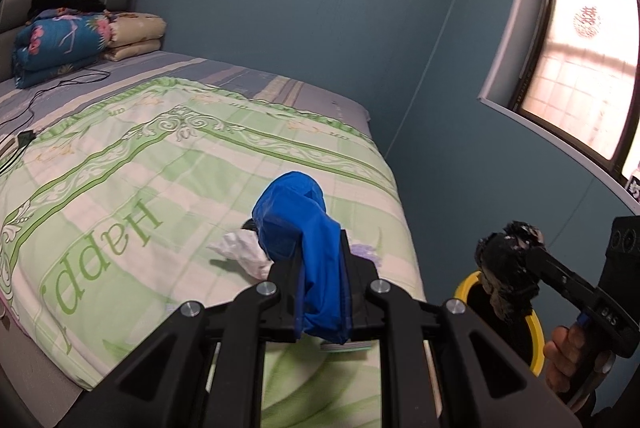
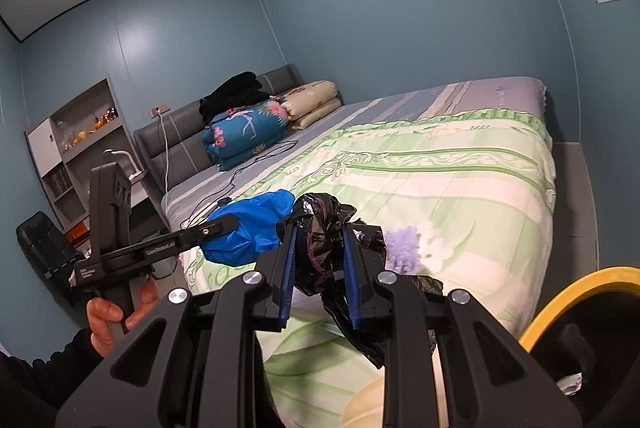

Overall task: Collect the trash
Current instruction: 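Carry the blue glove and black bag over the yellow-rimmed bin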

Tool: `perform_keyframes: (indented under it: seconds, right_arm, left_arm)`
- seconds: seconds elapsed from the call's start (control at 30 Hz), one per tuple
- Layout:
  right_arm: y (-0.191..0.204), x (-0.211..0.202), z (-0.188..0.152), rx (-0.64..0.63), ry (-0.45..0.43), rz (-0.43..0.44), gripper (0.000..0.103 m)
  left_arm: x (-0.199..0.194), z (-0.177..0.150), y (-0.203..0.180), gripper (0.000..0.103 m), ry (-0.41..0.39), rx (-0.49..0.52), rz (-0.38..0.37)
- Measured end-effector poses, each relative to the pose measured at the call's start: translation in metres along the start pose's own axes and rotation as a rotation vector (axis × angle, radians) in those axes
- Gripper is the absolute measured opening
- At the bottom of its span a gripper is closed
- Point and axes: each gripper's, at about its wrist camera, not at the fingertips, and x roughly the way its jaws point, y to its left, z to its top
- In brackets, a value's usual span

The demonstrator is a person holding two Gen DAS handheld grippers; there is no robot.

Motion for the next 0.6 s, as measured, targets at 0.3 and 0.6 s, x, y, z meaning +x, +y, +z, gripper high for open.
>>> perform_keyframes:
  seconds: [0.3, 0.6]
  right_arm:
    - [-0.015, -0.025, 0.008, 0.021, -0.051, -0.057, 0.020]
    - [-0.033, -0.058, 0.020, 0.028, -0.109, -0.140, 0.020]
  left_arm:
    - [0.011, -0.002, -0.034, 0.012, 0.042, 0.067, -0.053]
    - [0.037, -0.007, -0.076, 0.012, 0.099, 0.148, -0.116]
